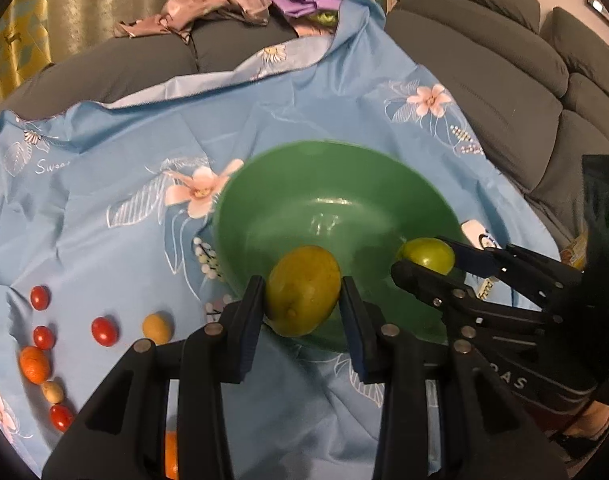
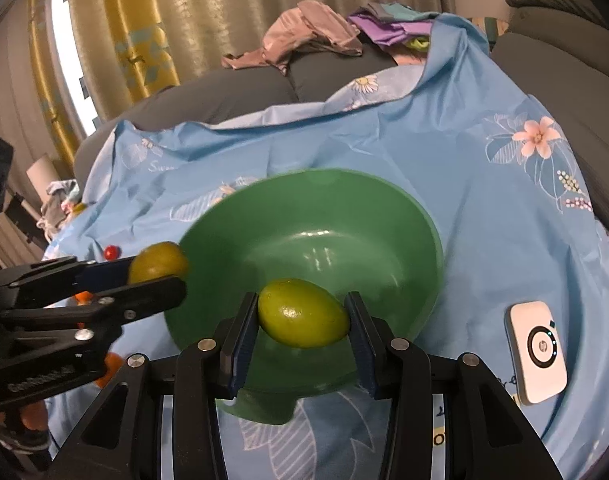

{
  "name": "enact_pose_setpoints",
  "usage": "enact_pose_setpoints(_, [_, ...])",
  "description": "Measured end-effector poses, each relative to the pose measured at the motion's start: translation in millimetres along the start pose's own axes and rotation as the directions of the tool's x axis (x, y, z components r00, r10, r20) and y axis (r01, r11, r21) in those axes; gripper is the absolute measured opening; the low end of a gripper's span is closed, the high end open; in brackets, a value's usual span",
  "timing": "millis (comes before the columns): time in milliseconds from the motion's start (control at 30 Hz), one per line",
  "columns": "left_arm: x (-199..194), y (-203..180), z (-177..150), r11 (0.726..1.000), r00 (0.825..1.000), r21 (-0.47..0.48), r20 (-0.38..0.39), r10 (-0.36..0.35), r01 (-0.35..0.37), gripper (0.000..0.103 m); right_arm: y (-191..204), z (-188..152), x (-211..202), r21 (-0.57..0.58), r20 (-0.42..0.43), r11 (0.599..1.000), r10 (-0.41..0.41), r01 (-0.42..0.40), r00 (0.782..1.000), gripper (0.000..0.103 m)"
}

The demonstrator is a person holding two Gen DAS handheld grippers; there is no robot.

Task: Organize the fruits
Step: 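Carry the mango into the green bowl and open the right tool while the left drops the lemon, then grasp the large mandarin with the right tool while the left tool grasps a small mandarin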

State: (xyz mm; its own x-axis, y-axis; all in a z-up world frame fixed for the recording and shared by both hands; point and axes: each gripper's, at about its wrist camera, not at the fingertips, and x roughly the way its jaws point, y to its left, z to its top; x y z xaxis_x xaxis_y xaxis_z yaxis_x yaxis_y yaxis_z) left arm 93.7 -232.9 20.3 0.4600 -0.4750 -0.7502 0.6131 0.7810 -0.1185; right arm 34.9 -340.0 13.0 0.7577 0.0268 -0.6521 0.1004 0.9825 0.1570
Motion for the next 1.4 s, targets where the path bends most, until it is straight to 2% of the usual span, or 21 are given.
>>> enact_pose_setpoints(233, [5.3,-2.0,-2.0,1.0,1.0,0.005,-0.013,0.002,-0.002,0.039,-0.2,-1.5,-0.9,0.005,-0.011,1.0,-0.012,0.012,1.0,0.045])
enact_pose_setpoints(300, [0.1,0.3,-3.8,1.0,1.0,-0.003,-0.006,-0.004,0.004,0.049,0.4,-1.6,-3.9,0.004,-0.009,1.0,-0.026,0.026,1.0,0.045])
enact_pose_setpoints(333, [-5.0,2.5,-5.0,1.0,1.0,-0.008,0.001,-0.002,0.002,0.059,0.0,-1.3,-6.0,0.005,-0.007,0.999,-0.033,0.033,0.999,0.045])
enact_pose_setpoints(367, [-12.4,6.2,-7.2,1.0,1.0,-0.015,0.013,0.003,-0.002,0.065,-0.4,-1.0,-8.5,0.008,-0.005,0.999,-0.039,0.039,0.999,0.045])
enact_pose_setpoints(467, [-36.6,25.0,-18.9,0.999,0.999,-0.048,0.036,0.025,-0.024,0.074,-0.3,-1.0,-15.4,0.015,0.006,0.999,-0.035,0.035,0.999,0.045])
enact_pose_setpoints(600, [-68.0,64.4,-47.8,0.987,0.995,-0.139,0.04,0.092,-0.085,0.075,9.7,-3.4,-25.5,-0.007,0.023,1.0,0.004,-0.004,1.0,0.045])
enact_pose_setpoints(733, [-91.7,97.2,-89.9,0.959,0.983,-0.22,0.006,0.183,-0.177,0.075,28.3,-8.0,-28.2,-0.05,0.019,0.997,0.062,-0.061,0.998,0.045])
enact_pose_setpoints(867, [-94.1,109.1,-117.7,0.946,0.985,-0.276,-0.04,0.166,-0.171,0.075,53.5,-15.9,-25.8,-0.104,-0.011,0.984,0.145,-0.145,0.989,0.045])
enact_pose_setpoints(1033, [-94.3,114.0,-133.5,0.939,0.987,-0.305,-0.054,0.151,-0.16,0.075,94.6,-31.1,-13.6,-0.17,-0.107,0.945,0.263,-0.278,0.959,0.045])
enact_pose_setpoints(1233, [-109.5,138.2,-152.0,0.915,0.98,-0.352,-0.05,0.193,-0.198,0.075,128.8,-49.4,8.0,-0.213,-0.22,0.911,0.309,-0.355,0.925,0.045])
enact_pose_setpoints(1400, [-112.5,151.4,-163.4,0.904,0.979,-0.376,-0.056,0.196,-0.202,0.075,149.7,-54.2,34.5,-0.208,-0.285,0.904,0.309,-0.373,0.907,0.045])
